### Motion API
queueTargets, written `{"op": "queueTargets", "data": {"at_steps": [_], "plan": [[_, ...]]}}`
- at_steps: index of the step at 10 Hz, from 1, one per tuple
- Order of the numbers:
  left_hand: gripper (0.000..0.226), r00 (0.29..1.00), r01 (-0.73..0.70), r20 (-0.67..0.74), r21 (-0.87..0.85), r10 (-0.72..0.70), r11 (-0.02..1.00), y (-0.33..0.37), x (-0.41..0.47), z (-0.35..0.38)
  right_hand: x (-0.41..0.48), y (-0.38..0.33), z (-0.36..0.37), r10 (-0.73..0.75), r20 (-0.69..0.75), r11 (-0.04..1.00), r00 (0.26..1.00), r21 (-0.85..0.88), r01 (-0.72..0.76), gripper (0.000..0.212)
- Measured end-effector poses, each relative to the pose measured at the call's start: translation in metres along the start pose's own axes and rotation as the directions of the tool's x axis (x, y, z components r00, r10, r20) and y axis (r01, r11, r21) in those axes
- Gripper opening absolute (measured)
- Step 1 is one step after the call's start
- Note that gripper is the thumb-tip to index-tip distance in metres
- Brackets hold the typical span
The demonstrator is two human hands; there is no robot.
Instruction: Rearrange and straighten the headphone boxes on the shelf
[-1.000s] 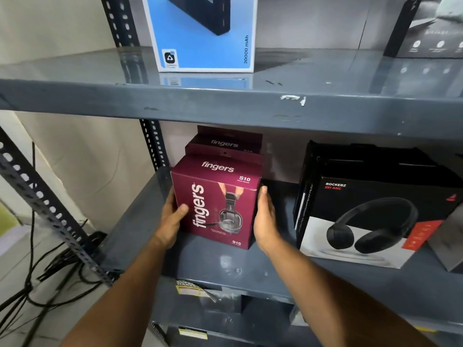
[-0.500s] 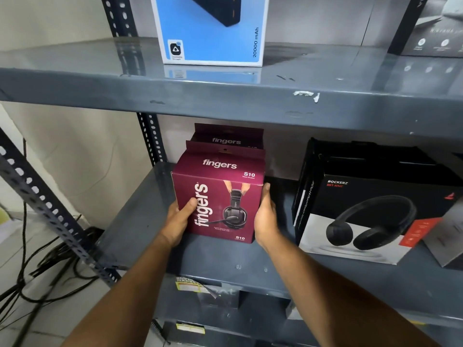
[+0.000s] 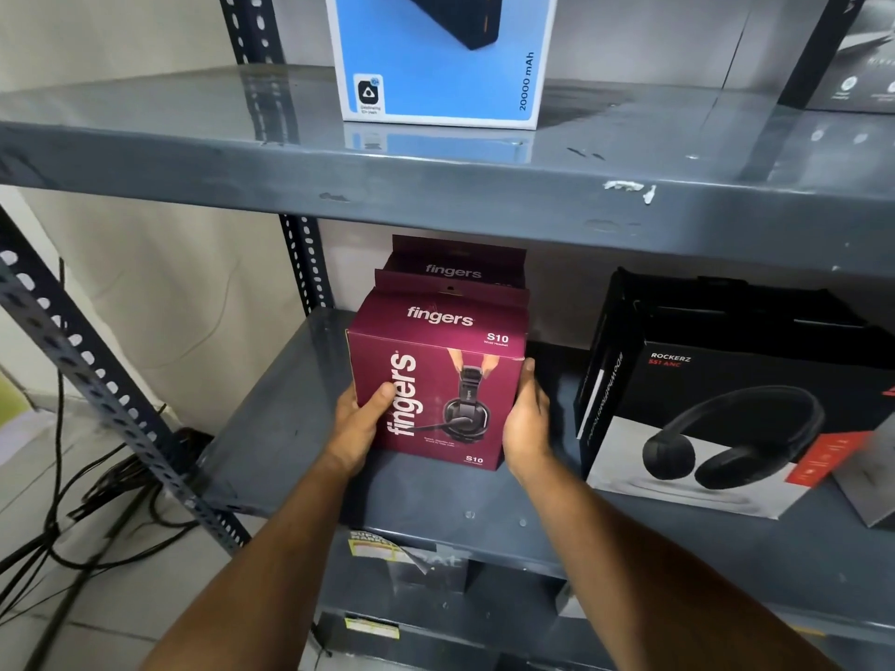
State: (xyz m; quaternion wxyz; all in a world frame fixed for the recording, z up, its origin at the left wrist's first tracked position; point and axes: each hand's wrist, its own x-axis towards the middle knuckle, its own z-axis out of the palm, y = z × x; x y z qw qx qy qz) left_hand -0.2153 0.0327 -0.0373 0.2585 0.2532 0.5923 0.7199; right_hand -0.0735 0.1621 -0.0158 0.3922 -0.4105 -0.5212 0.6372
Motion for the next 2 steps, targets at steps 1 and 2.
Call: {"op": "queueTargets", "data": {"at_steps": [1,2], "plan": [[0.09,1.0,-0.002,-0.01,-0.008,0.002,1.0,0.0006,-0.0015,0.0,0.001,-0.0007,-0.0007,-0.01,0.052,0.998,0.999,-0.066,0.013,0.059],[0.094,0.999,-0.027,-0.047,-0.024,0.026,0.999,0.0029,-0.0104,0.002,0.0035,0.0046,-0.0029,-0.022,0.061,0.995,0.998,-0.099,0.028,0.071]]}}
